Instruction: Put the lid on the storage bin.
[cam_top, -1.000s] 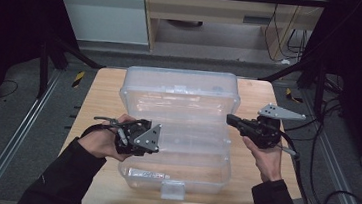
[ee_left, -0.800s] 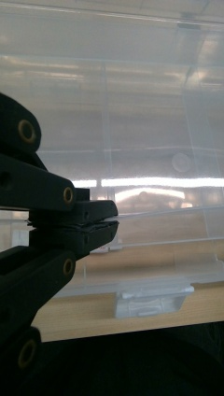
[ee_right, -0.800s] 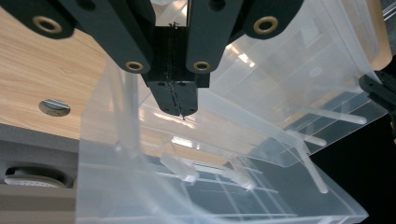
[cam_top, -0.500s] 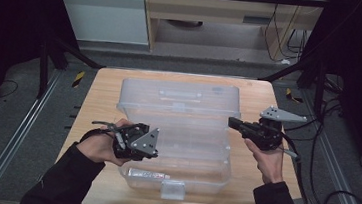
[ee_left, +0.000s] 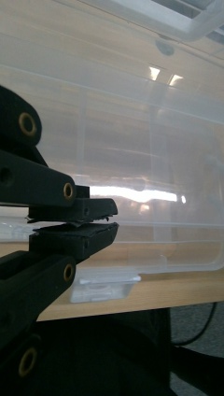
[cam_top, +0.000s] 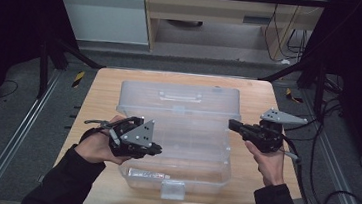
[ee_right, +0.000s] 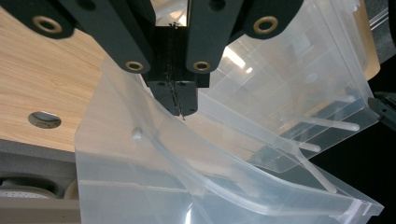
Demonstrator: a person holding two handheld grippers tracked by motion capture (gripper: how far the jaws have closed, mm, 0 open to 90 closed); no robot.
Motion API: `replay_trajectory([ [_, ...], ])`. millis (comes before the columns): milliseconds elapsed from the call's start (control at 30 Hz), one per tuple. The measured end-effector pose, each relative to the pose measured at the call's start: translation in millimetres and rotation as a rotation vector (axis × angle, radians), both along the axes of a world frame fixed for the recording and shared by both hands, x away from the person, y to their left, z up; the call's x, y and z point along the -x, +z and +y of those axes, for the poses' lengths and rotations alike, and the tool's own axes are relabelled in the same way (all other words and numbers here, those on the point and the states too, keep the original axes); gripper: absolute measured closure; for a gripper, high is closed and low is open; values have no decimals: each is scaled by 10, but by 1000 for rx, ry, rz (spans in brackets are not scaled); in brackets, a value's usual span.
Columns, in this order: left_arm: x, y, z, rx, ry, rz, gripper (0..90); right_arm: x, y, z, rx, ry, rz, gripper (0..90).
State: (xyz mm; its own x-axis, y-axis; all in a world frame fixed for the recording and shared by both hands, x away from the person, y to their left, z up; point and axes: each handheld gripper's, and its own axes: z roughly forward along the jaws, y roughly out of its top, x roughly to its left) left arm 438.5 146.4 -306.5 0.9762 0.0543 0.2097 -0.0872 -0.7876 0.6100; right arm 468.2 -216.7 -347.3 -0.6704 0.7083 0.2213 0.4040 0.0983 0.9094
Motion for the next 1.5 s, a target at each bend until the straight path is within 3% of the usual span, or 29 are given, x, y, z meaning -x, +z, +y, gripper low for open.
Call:
replay_trajectory([
  [367, -40, 9, 24, 49, 100, 34, 897, 24, -14, -9, 0, 7, 6, 900],
  [500, -50, -11, 77, 67, 145, 30, 897, 33, -19, -9, 1, 10, 10, 900],
  [867, -103, -38, 383, 212, 301, 63, 899, 52, -23, -8, 17, 15, 11, 900],
  [1500, -109, -140, 895, 277, 429, 98, 900, 120, -54, -15, 32, 26, 26, 900],
])
